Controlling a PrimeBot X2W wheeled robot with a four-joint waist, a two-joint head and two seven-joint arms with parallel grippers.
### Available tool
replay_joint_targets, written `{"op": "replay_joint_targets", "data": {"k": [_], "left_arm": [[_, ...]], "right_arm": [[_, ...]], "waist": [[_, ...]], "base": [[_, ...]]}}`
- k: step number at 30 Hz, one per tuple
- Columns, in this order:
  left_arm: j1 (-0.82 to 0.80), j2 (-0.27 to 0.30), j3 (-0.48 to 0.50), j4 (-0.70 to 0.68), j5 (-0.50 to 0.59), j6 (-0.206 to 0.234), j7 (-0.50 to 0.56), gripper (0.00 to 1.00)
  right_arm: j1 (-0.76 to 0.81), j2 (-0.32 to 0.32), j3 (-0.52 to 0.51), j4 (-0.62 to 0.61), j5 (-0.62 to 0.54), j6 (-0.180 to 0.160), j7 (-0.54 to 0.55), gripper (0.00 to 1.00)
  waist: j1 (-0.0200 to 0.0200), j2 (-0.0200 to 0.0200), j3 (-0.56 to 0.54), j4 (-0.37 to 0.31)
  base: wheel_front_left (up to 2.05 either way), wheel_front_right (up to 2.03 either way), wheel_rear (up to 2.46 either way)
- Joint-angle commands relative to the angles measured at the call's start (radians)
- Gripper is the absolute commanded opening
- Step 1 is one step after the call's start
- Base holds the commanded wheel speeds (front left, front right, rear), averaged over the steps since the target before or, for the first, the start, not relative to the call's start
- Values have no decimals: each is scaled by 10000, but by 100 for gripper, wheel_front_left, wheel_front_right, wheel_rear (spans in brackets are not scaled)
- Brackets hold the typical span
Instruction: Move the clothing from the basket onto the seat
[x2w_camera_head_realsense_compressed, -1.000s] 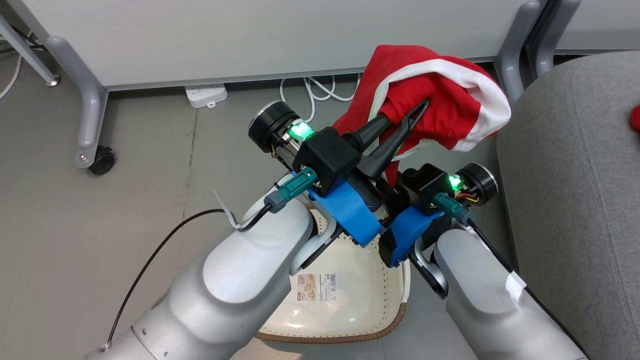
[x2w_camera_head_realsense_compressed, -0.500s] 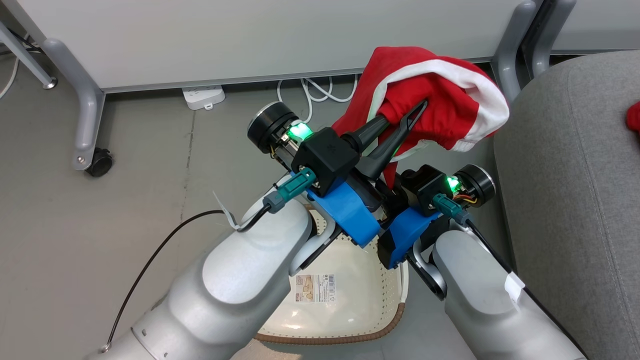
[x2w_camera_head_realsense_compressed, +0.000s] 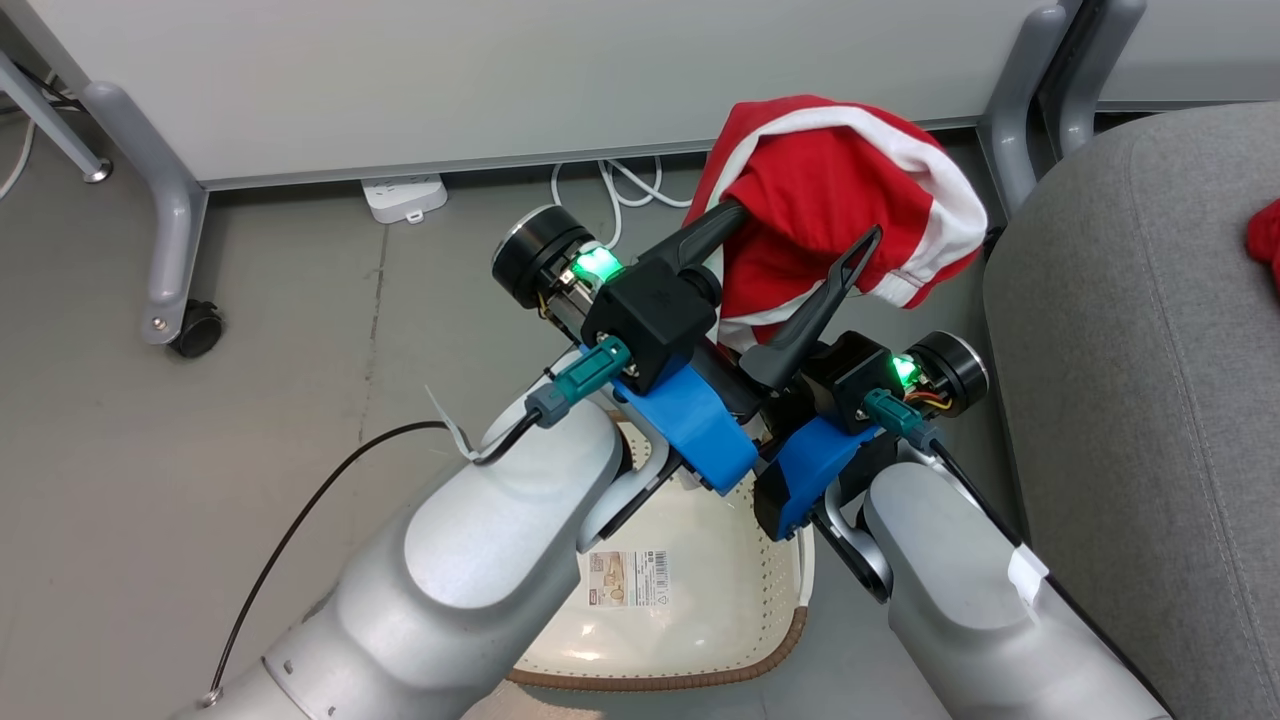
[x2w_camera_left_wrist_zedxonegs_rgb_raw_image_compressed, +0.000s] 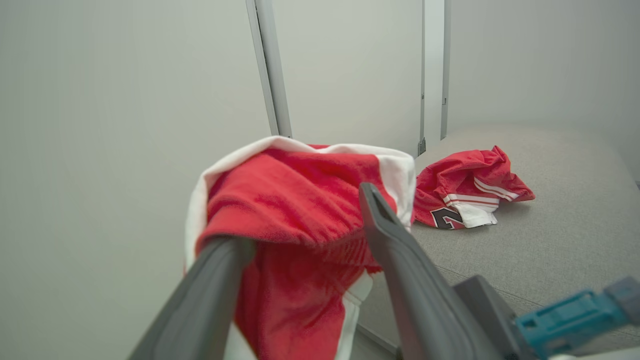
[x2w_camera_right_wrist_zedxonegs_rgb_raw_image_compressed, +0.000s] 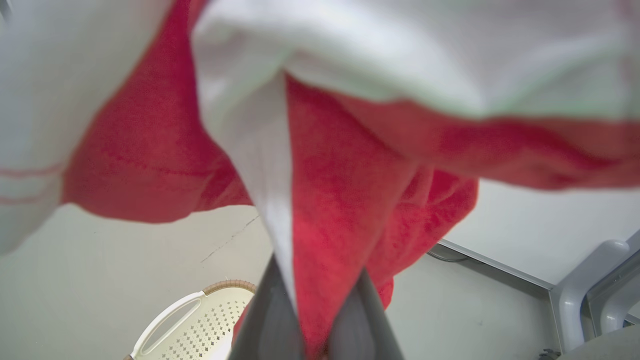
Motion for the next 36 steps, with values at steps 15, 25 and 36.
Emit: {"op": "replay_joint_targets", "data": {"k": [15,25,36], "left_arm": [[63,10,-63,304,-72,-10,-40,100],[-156,12,-222,705,-234,6,-35,100],[-333,100,-217,712,-159,15,-38,100]], "right_arm": [[-187,26,64,-41,157,-11,-3,0],[-240,23,43,-118,236,-11,-3,0],[-315,23,-151,-296,296,-11,-3,0]], "waist": [[0,0,83,-73],[0,0,292,-352],[0,0,607,-1094]], "base": [[0,0,0],[0,0,0],[0,0,0]]}}
